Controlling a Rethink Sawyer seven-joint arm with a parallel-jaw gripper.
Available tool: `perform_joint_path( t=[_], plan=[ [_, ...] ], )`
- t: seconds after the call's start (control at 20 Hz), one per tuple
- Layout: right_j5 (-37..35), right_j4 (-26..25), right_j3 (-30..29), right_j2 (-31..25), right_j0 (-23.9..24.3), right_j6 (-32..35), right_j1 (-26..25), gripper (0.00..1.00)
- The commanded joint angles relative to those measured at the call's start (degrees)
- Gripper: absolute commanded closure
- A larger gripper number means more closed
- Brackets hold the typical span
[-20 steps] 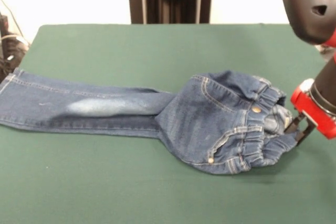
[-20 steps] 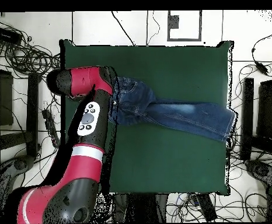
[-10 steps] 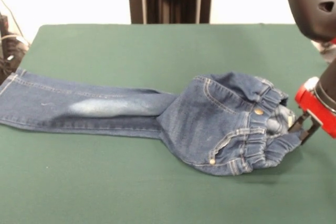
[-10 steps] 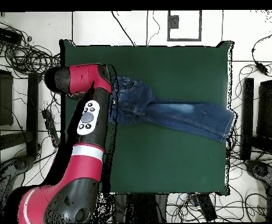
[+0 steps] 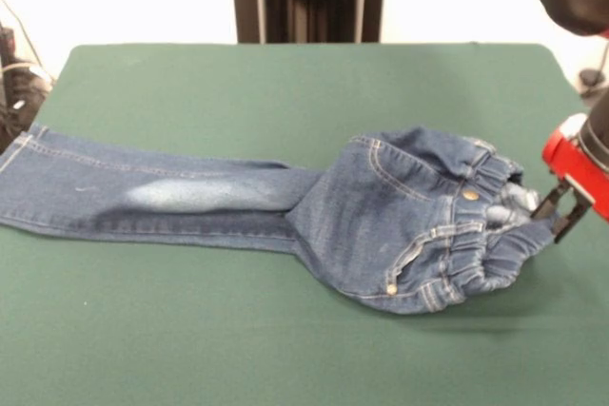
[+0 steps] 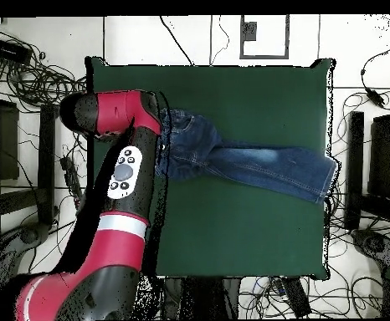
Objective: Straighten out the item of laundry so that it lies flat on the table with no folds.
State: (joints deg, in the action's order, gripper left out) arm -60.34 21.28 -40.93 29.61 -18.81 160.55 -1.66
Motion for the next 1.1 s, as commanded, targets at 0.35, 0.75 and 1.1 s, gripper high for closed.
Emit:
perform_joint_path(
  t=[0.35, 0.75, 1.1],
  plan=[
    [3.29, 5.37, -5.72, -9.13, -3.39, 14.03, 1.84, 0.00],
    [3.00, 6.19, -5.71, -8.55, -3.74, 13.40, 1.57, 0.00],
    [5.58, 5.40, -11.59, -7.67, -3.84, 11.62, 4.73, 0.00]
  ],
)
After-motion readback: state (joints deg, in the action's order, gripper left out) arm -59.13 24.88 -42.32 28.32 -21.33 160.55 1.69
